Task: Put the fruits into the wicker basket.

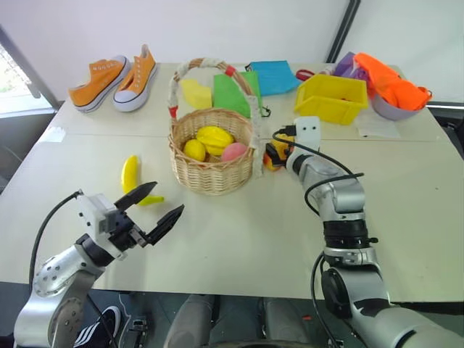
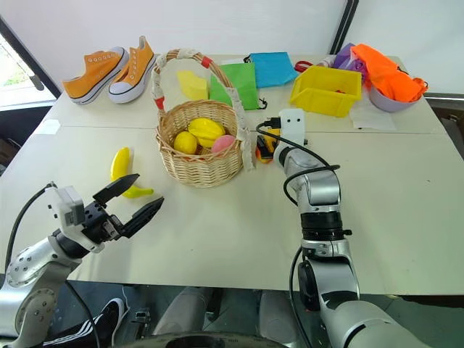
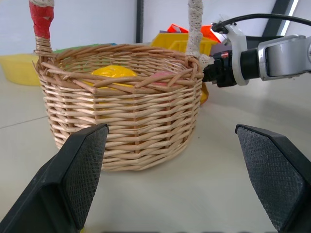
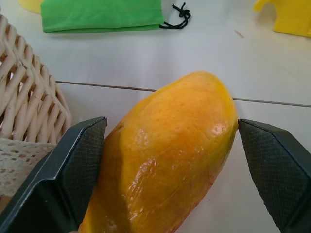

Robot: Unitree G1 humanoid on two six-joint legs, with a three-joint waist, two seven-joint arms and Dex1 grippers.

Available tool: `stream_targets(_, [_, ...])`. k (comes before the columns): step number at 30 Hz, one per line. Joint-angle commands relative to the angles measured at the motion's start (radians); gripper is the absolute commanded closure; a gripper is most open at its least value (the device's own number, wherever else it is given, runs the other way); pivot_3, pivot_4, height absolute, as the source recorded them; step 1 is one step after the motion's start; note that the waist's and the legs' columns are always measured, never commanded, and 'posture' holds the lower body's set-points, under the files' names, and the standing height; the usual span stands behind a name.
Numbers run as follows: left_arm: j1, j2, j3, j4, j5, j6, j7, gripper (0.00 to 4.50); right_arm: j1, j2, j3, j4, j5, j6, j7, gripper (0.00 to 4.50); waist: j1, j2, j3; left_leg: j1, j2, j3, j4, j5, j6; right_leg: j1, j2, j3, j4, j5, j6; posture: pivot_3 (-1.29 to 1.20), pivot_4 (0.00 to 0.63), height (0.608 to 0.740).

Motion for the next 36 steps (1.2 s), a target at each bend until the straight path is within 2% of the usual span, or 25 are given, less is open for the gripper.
stream_targets(1, [-0.008,0.003,-0.002,-0.016,0.0,-0.015,0.0,0.0,0.001,-0.009,-0.023,-0.006,-0.002,0.012,-0.014,0.61,0.0,0.0,0.0,0.0,0.0,0.0,0.0,0.0,0.0,0.0,0.0,0.0,0.0,0.0,0.0,0.0,0.15,0.74])
stream_targets(2, [-0.01,0.003,-0.002,-0.015,0.0,-0.014,0.001,0.0,-0.001,-0.009,-0.025,-0.005,0.002,0.012,-0.013,0.87,0.0,0.0,0.0,0.0,0.0,0.0,0.0,0.0,0.0,0.0,0.0,0.0,0.0,0.0,0.0,0.0,0.15,0.74])
stream_targets(6, [-0.019,0.006,-0.001,-0.011,0.002,-0.015,0.004,0.0,-0.003,-0.016,-0.018,-0.011,0.003,0.021,-0.007,2.68,0.0,0.0,0.0,0.0,0.0,0.0,0.0,0.0,0.0,0.0,0.0,0.0,0.0,0.0,0.0,0.0,0.15,0.74])
stream_targets(15, [-0.03,0.005,-0.002,-0.007,0.007,-0.015,0.01,0.0,-0.009,-0.061,0.003,-0.035,-0.003,0.004,0.033,2.68,-0.001,0.0,0.0,0.0,0.0,0.0,0.0,0.0,0.0,0.0,0.0,0.0,0.0,0.0,0.0,0.0,0.15,0.74])
stream_targets(17, [-0.031,0.005,-0.003,-0.004,0.01,-0.015,0.01,0.0,-0.01,-0.081,0.009,-0.057,0.03,-0.016,0.103,2.68,-0.002,0.0,0.0,0.0,0.0,0.0,0.0,0.0,0.0,0.0,0.0,0.0,0.0,0.0,0.0,0.0,0.15,0.74])
stream_targets(20, [-0.036,0.005,-0.005,-0.003,0.006,-0.012,0.011,0.0,-0.04,-0.088,-0.01,-0.076,0.035,0.026,0.091,1.91,-0.003,0.0,0.0,0.0,0.0,0.0,0.0,0.0,0.0,0.0,0.0,0.0,0.0,0.0,0.0,0.0,0.15,0.74])
stream_targets(23, [-0.037,0.005,-0.006,-0.003,0.005,-0.009,0.011,0.0,-0.066,-0.08,-0.024,-0.121,0.049,0.122,0.074,0.39,-0.003,0.001,0.0,0.0,0.0,0.0,0.0,0.0,0.0,-0.001,0.0,0.0,0.001,0.0,0.0,0.0,0.15,0.74])
stream_targets(24, [-0.038,0.005,-0.007,-0.004,0.005,-0.009,0.012,0.0,-0.069,-0.078,-0.025,-0.127,0.048,0.138,0.068,0.01,-0.003,0.001,0.0,0.0,0.0,0.0,0.0,0.0,0.0,-0.001,0.0,0.0,0.001,0.0,0.0,0.0,0.15,0.74])
stream_targets(31, [-0.048,0.006,-0.018,-0.006,0.005,-0.002,0.017,0.0,-0.105,-0.084,0.007,-0.167,0.056,0.279,0.069,0.01,-0.002,0.001,0.0,0.0,0.0,0.0,0.0,0.0,0.0,-0.001,0.0,0.0,0.001,0.0,0.0,0.0,0.15,0.74])
stream_targets(36, [-0.054,0.002,-0.031,-0.012,0.007,0.001,0.024,0.0,-0.086,-0.11,0.061,-0.118,0.027,0.259,0.106,0.01,-0.002,0.001,0.0,0.0,0.0,0.0,0.0,0.0,0.0,-0.001,0.0,0.0,0.001,0.0,0.0,0.0,0.15,0.74])
